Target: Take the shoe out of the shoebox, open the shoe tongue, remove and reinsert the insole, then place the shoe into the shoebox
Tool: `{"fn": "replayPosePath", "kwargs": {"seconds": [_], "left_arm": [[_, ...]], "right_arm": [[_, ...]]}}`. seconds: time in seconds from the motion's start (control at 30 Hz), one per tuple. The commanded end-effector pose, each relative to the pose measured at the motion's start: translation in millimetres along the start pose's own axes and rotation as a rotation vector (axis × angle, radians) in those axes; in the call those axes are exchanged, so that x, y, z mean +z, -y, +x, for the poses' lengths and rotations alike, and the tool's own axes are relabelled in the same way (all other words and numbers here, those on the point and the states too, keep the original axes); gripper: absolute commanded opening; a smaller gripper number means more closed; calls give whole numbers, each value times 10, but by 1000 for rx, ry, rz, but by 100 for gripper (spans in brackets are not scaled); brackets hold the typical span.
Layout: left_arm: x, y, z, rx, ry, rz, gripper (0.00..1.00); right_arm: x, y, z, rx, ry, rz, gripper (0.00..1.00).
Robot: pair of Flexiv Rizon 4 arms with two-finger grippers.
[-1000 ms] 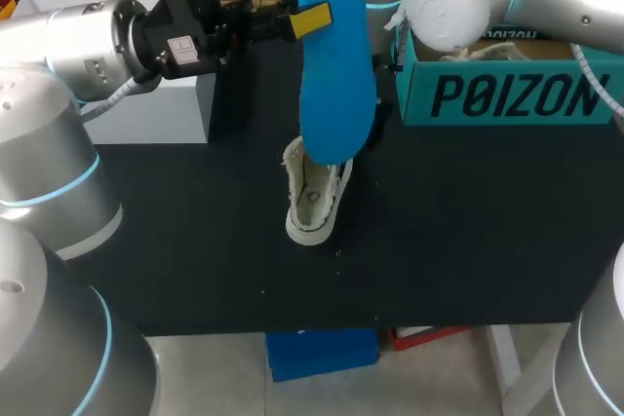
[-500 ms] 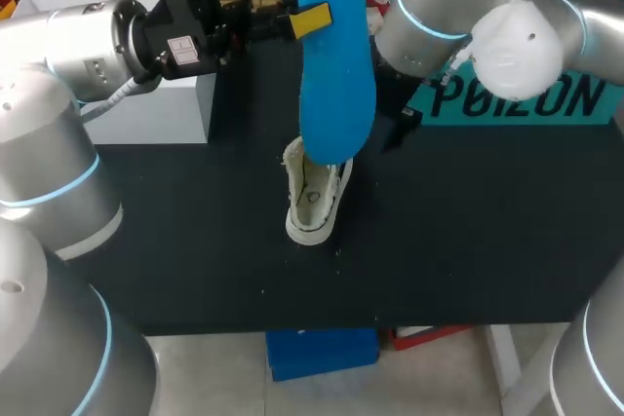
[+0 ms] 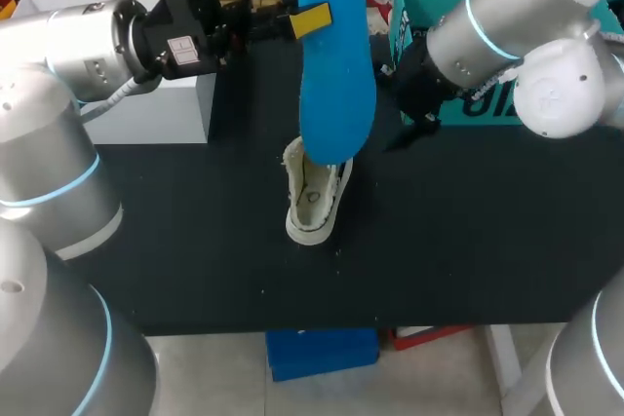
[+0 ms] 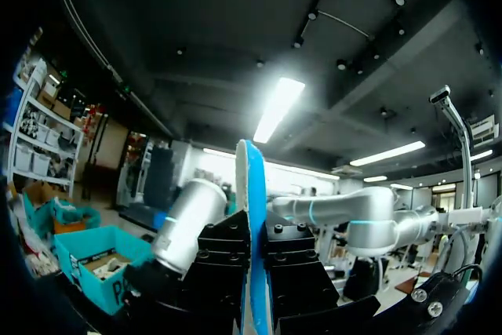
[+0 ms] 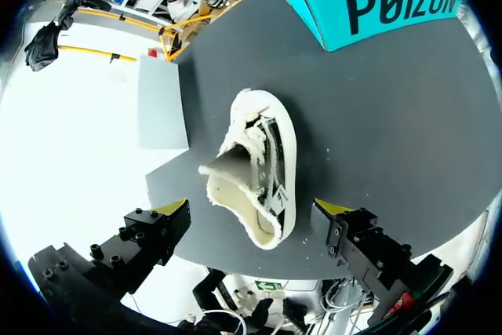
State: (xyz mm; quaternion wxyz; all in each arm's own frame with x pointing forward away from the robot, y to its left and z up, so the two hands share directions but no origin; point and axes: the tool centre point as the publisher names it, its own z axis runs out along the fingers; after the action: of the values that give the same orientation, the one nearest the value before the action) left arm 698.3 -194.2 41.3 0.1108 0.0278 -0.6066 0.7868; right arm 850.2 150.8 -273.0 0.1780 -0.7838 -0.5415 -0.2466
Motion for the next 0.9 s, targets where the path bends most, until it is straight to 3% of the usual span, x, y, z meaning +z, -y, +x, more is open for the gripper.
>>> {"fn": "replayPosePath", "kwargs": {"seconds": [0.03,0.4,0.6,0.8,0.9], "left_arm": [[7,-12,6,2,3,0,0],[7,-12,6,2,3,0,0],[7,-12,6,2,3,0,0],[7,-12,6,2,3,0,0],[7,-12,6,2,3,0,0]], "right_arm": [[-6,17,-59,2,-467,-3,100],[-86,12,-22,-49,-664,0,100],[-123,-6,-18,-61,-721,13,100],[-174,-18,16,-48,-870,48,100],[-184,-20,23,-49,-872,50,100]]}}
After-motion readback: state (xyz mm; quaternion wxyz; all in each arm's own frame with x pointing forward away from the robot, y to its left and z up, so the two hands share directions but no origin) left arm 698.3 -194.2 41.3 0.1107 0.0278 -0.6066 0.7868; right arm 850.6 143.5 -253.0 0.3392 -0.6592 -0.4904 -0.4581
